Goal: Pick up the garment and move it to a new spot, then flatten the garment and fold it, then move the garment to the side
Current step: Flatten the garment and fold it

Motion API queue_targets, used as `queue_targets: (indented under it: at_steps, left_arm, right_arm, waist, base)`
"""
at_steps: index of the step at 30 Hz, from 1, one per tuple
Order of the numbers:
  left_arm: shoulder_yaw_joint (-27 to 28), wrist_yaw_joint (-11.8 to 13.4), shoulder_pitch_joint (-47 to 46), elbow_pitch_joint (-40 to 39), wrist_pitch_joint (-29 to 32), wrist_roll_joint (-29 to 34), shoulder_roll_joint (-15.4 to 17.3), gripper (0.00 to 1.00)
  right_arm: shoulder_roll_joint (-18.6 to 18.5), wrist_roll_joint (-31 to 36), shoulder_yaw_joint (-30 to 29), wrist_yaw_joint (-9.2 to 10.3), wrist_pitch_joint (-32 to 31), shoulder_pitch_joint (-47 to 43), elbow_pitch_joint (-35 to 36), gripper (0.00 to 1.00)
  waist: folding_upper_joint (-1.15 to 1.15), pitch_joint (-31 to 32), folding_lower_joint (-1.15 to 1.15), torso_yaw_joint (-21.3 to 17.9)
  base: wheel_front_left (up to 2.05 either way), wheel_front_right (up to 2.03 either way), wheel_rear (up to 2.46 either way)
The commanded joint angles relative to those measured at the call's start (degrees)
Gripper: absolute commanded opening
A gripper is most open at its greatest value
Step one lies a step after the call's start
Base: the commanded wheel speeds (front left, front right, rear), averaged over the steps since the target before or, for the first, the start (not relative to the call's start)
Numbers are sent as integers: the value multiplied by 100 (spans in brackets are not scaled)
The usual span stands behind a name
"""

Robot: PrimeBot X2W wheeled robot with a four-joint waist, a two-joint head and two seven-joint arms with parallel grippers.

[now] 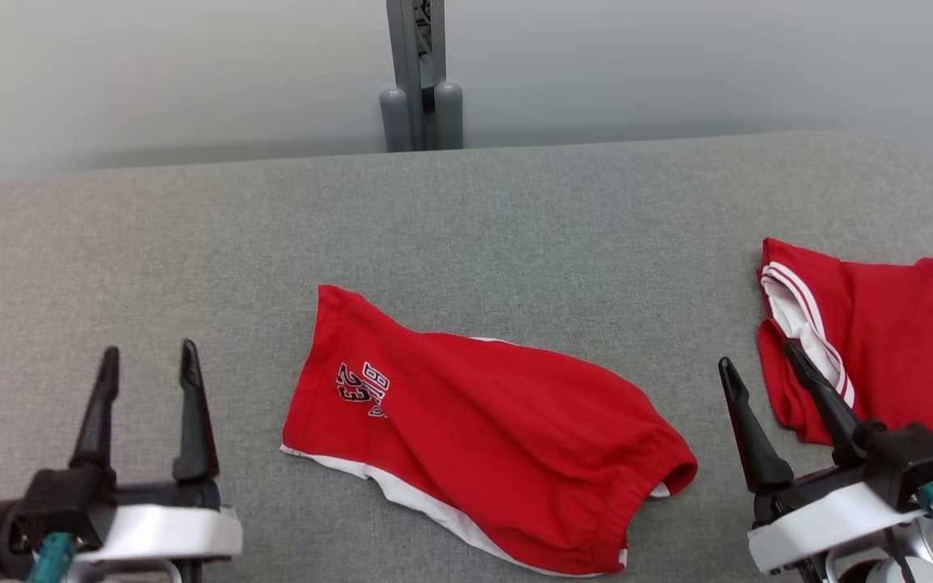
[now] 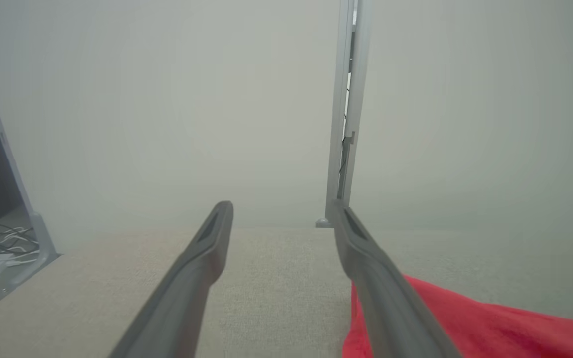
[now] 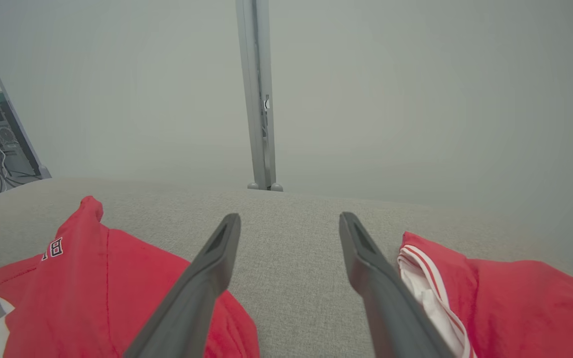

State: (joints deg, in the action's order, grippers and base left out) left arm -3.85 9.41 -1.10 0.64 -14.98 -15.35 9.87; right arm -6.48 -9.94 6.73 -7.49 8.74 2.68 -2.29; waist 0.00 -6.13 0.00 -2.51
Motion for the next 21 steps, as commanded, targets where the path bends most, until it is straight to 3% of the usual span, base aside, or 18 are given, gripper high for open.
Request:
queue_targets:
  at_steps: [1,14,21]
  left_arm:
    - [-53,68,171,-125,-15,116,-4,100]
    - [-268,0,612,-102,205,31,11,100]
    - [-308,23,495,-58,237,71,57,100]
  right_arm:
    - [-58,40,-1,-1,-21,-111,17,100]
    - [-8,64,55,-1,-164,-447,36,100]
    - [-177,-52,240,-1,-346,-449,53,100]
  waist:
    - [0,87,0,21]
    - [0,416,0,-75]
    - [0,403,0,-96]
  base:
    - [0,0,0]
    - [0,0,0]
    - [0,0,0]
